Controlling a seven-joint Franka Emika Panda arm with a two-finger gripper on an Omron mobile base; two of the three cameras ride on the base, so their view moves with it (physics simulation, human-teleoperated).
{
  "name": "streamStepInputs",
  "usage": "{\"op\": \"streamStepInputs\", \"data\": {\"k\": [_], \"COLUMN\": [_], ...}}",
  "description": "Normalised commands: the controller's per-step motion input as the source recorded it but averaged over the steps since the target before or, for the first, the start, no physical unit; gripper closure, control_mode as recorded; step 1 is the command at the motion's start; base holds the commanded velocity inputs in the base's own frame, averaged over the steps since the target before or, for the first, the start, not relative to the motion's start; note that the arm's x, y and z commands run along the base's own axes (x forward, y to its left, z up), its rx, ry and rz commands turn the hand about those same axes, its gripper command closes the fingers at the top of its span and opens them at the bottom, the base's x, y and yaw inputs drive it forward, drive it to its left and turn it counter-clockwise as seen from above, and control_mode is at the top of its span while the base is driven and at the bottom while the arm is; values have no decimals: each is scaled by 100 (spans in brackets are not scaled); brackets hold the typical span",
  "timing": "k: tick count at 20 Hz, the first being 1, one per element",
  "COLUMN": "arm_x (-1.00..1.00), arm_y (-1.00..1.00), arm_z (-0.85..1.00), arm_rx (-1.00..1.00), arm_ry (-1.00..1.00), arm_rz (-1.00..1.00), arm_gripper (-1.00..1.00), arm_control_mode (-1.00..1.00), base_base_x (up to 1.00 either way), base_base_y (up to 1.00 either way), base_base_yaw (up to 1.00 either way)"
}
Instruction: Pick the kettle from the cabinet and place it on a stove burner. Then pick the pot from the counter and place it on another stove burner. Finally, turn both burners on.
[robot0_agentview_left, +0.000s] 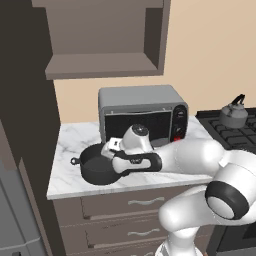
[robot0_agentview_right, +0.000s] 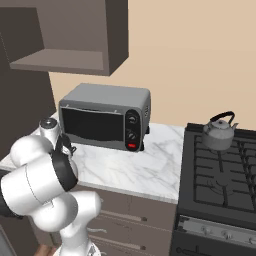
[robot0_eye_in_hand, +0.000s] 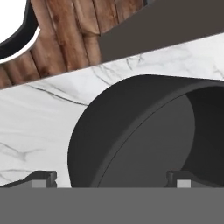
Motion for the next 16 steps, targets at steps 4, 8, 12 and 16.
{"op": "streamStepInputs", "data": {"k": [4,8,12,16], "arm_x": [11,10,11,11], "arm_y": [0,0,3,7], "arm_z": [-18,-20,-23,-26], "arm_rx": [-1,-2,-3,-4], "arm_ry": [0,0,0,1], "arm_rz": [0,0,0,0], "arm_gripper": [-100,-100,100,100], "arm_control_mode": [-100,-100,-100,-100], "base_base_x": [0,0,0,0], "base_base_y": [0,0,0,0], "base_base_yaw": [0,0,0,0]}}
